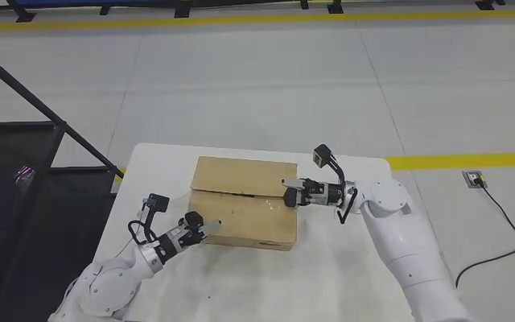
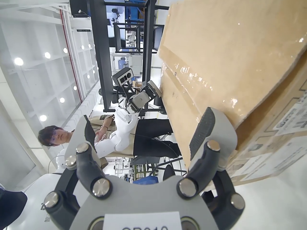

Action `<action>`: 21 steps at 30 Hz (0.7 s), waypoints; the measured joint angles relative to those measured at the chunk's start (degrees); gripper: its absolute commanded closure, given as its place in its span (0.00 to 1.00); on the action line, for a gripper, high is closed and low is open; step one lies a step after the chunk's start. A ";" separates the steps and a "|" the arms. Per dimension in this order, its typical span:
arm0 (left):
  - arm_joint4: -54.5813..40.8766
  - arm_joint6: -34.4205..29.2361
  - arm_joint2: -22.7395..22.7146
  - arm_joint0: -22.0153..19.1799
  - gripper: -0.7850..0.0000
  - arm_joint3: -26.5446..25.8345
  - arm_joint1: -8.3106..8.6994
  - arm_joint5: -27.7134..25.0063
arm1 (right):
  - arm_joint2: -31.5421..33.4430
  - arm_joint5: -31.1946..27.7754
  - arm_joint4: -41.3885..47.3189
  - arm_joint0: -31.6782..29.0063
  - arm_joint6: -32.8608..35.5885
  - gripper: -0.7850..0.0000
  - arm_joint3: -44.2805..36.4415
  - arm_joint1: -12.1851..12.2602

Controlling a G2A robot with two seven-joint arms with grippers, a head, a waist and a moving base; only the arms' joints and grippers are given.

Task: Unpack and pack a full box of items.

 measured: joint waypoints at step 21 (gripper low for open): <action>-3.74 10.52 -17.13 12.13 0.00 -1.34 0.67 -0.48 | -2.02 0.09 -1.93 -2.39 -6.96 0.00 -3.40 0.87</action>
